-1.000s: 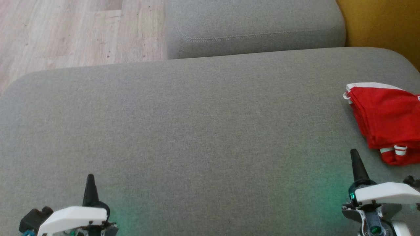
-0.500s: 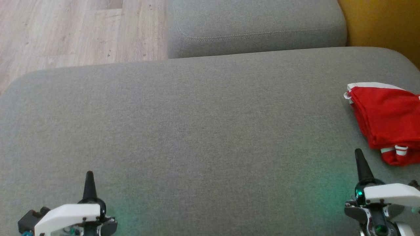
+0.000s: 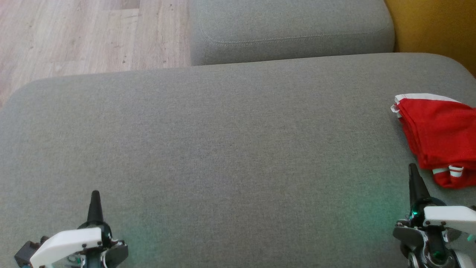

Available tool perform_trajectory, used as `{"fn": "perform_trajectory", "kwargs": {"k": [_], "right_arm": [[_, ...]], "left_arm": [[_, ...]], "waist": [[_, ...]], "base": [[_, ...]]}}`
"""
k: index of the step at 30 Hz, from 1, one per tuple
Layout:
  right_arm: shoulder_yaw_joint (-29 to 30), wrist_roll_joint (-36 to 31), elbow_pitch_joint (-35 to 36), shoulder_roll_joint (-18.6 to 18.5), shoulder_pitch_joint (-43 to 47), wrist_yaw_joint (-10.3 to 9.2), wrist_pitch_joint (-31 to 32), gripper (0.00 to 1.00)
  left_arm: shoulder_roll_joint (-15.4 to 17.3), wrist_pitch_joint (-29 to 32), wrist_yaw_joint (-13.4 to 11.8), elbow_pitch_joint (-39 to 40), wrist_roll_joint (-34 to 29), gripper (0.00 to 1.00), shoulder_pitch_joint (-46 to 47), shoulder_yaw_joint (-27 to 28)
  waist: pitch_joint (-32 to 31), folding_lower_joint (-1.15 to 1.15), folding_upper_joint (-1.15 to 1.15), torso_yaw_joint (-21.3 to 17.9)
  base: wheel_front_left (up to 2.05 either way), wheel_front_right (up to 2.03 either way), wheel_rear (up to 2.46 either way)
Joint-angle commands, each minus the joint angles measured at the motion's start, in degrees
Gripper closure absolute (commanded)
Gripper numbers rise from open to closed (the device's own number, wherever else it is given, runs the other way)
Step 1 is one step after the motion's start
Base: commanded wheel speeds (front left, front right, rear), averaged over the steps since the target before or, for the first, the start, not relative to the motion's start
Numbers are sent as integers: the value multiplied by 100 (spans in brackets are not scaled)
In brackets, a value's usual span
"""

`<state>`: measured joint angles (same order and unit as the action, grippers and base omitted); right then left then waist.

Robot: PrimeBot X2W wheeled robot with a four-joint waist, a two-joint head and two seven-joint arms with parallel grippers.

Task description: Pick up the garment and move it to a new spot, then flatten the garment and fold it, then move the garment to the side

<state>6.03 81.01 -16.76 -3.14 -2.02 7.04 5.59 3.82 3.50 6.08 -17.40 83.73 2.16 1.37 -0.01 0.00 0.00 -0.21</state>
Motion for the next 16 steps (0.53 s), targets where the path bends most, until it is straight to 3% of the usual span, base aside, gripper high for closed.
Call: {"fn": "perform_trajectory", "kwargs": {"k": [1,16], "right_arm": [[-65,174,242,-12,-332,40,38,100],[51,1114,273,26,-417,45,92,100]], "left_arm": [[17,60,59,227,120,100,334,237],[-94,303,141,333,839,100,404,520]], "waist": [[1,0,0,2],[19,0,0,21]], "base": [[0,0,0],[0,0,0]]}}
